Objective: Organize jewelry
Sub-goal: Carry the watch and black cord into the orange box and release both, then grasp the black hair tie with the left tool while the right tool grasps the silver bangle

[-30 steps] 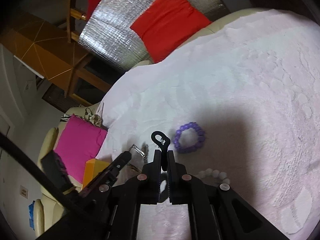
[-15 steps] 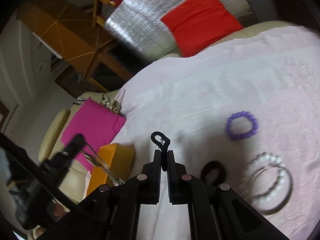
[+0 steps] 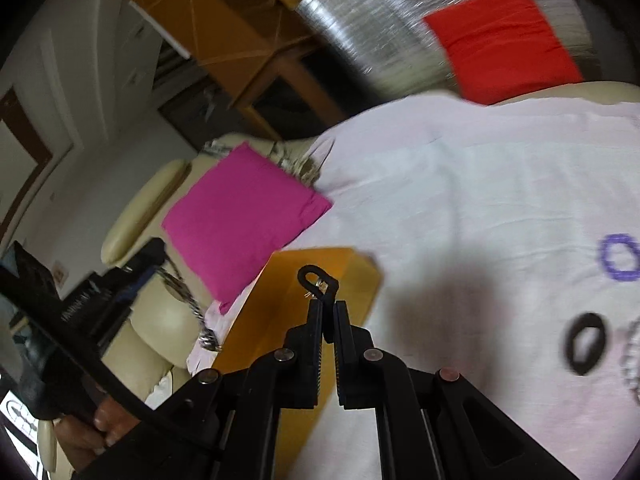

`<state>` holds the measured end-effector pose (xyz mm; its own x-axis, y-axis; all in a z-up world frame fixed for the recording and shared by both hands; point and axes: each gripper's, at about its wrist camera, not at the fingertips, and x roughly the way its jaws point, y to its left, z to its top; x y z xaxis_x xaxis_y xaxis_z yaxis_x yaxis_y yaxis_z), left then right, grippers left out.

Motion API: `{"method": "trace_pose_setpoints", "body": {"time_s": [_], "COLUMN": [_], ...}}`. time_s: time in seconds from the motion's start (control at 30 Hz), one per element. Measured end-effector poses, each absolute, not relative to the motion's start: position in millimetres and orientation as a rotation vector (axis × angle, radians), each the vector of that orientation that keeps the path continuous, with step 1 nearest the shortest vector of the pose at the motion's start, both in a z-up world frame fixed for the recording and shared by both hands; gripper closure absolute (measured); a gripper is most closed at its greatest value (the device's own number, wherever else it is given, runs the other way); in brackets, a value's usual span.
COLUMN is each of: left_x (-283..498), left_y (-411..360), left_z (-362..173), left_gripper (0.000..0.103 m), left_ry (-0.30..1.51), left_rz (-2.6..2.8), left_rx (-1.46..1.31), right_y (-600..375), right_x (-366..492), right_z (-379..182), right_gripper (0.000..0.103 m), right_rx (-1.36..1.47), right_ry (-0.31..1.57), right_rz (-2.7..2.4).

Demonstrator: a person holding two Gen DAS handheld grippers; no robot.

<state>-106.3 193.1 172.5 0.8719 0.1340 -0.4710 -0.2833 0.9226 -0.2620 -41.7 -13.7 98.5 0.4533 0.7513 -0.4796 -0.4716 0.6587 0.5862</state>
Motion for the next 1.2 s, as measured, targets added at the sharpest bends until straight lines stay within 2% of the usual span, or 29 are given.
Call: {"method": "trace_pose_setpoints", "body": {"time_s": [0.33, 0.6, 0.63, 0.7, 0.73, 0.9, 0.97, 1.03, 1.1, 1.2], "left_x": [-85.7, -71.1, -71.7, -71.7, -71.6, -68.8, -65.9, -63.3, -61.5, -58.7], "left_y": [263.5, 264.9, 260.9, 250.3, 245.3, 198.6, 169.2, 138.8, 108.7, 68.3], "left_z": [100.5, 76.4, 79.3, 88.0, 92.4, 115.4, 121.3, 125.7, 127.6, 126.9], "left_gripper": [0.089, 0.087, 0.085, 0.067, 0.063, 0.054, 0.054, 0.052, 0.049, 0.049], "left_ry": [0.648, 0.759, 0.748, 0.723, 0.708, 0.626, 0.6, 0.579, 0.565, 0.556], "left_rz": [0.374, 0.398, 0.404, 0.419, 0.424, 0.409, 0.366, 0.322, 0.283, 0.227], "left_rx": [-0.435, -0.419, -0.394, -0.346, -0.324, -0.206, -0.156, -0.1, -0.047, -0.002], "right_y": [91.9, 116.8, 110.5, 98.3, 88.0, 18.2, -21.6, -69.1, -113.8, -180.6], "right_x": [-18.2, 2.6, 2.4, 2.6, 1.9, 0.6, -2.5, -7.2, -13.6, -23.7], "right_z": [76.0, 69.1, 72.1, 78.6, 82.8, 99.2, 102.9, 104.0, 102.9, 98.5], "right_gripper": [0.097, 0.093, 0.092, 0.092, 0.092, 0.091, 0.087, 0.072, 0.061, 0.06], "right_rx": [0.197, 0.104, 0.12, 0.139, 0.136, 0.192, 0.208, 0.226, 0.271, 0.352], "right_ry": [0.87, 0.892, 0.88, 0.852, 0.834, 0.801, 0.794, 0.788, 0.78, 0.778], "right_rz": [0.781, 0.715, 0.716, 0.725, 0.714, 0.654, 0.614, 0.555, 0.5, 0.42]}}
